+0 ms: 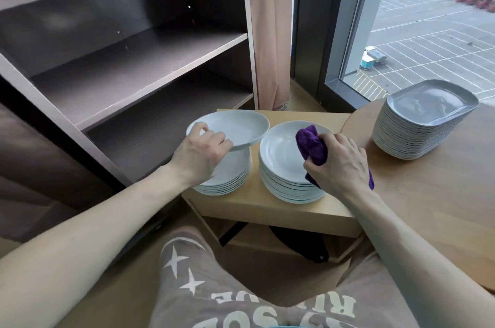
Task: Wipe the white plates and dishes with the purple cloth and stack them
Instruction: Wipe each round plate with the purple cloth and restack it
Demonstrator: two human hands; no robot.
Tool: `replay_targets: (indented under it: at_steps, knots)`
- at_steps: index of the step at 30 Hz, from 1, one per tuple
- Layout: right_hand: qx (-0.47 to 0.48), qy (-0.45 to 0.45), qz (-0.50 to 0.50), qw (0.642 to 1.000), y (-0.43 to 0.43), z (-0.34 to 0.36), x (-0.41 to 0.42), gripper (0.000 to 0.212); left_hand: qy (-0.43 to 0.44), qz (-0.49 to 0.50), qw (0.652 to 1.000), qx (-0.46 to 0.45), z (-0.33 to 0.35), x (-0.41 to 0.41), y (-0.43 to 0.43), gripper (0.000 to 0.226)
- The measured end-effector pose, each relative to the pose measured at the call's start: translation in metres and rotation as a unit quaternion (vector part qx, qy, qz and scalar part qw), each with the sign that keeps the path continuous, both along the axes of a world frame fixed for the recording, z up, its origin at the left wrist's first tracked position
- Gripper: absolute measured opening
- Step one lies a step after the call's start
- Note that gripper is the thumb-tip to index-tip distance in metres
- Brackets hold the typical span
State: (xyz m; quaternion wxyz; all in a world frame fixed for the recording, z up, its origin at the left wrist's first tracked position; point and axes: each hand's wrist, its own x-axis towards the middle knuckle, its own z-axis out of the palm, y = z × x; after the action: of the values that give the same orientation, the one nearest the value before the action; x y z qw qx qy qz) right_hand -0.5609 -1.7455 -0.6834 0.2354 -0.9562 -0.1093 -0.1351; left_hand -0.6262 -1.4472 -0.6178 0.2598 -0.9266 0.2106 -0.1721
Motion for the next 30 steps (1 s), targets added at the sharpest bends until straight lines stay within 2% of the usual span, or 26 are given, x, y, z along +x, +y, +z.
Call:
replay_targets:
  at_steps: [7,16,21,25,28,30]
  knots:
    - [-0.008,0.014,0.006,1.000,0.001,-0.002,0.000,0.050,0.063,0.107,0.991,-0.038,-0.039,-0.019,0.024,0.029]
    - [-0.019,0.033,0.001,0.999,0.002,-0.001,0.000,0.043,0.119,0.130,0.979,-0.101,-0.074,-0.023,0.018,0.025]
    - [-0.037,0.046,0.003,0.998,0.000,0.000,0.003,0.039,0.180,0.177,0.954,-0.160,-0.091,-0.014,0.019,0.022]
    - [-0.060,0.064,0.004,0.996,0.001,0.003,0.007,0.040,0.235,0.226,0.910,-0.256,-0.089,-0.006,0.024,0.014]
    - [-0.074,0.072,0.005,0.995,0.001,0.004,0.010,0.040,0.274,0.256,0.879,-0.294,-0.089,-0.001,0.024,0.032]
    - [-0.082,0.073,-0.001,0.994,0.001,0.005,0.012,0.039,0.285,0.262,0.875,-0.291,-0.090,0.002,0.018,0.050]
